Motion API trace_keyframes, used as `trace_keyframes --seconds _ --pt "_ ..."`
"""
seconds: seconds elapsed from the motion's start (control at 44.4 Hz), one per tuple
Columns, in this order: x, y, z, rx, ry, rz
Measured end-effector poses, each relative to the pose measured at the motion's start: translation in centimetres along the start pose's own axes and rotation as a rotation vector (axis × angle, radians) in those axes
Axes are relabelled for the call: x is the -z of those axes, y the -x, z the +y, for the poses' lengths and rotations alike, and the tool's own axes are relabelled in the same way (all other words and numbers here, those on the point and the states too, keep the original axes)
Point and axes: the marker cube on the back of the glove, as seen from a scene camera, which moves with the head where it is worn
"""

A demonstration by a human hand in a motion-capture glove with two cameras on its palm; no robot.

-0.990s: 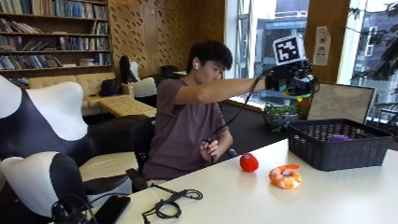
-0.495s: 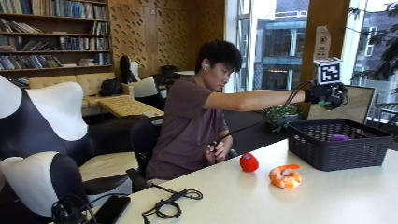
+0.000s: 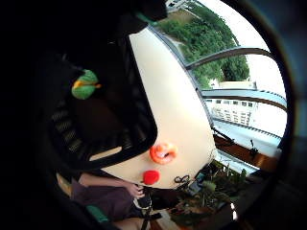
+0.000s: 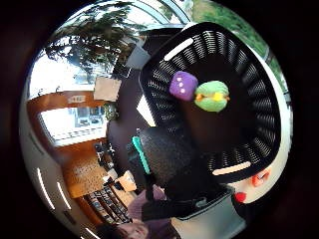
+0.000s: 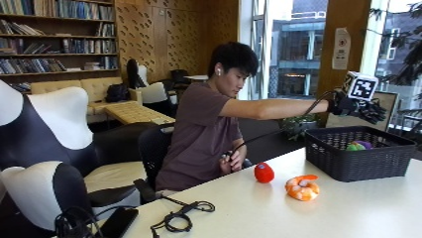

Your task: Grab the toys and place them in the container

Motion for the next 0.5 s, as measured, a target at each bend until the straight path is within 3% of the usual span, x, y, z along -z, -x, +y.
trace_keyframes --seconds 0.045,0.135,0.293,0.405,0.495 --pt "0.6 0.2 0.7 0.124 -0.012 -0.061" --pt "1.6 -1.2 1.9 0.136 -0.038 -0.055" --pt "3.4 -5.5 5.1 0.035 -0.044 -0.011" --pt "4.1 -12.2 8.0 -0.295 -0.056 0.225" --pt "4.5 -14.7 10.9 -0.198 -0.065 0.139"
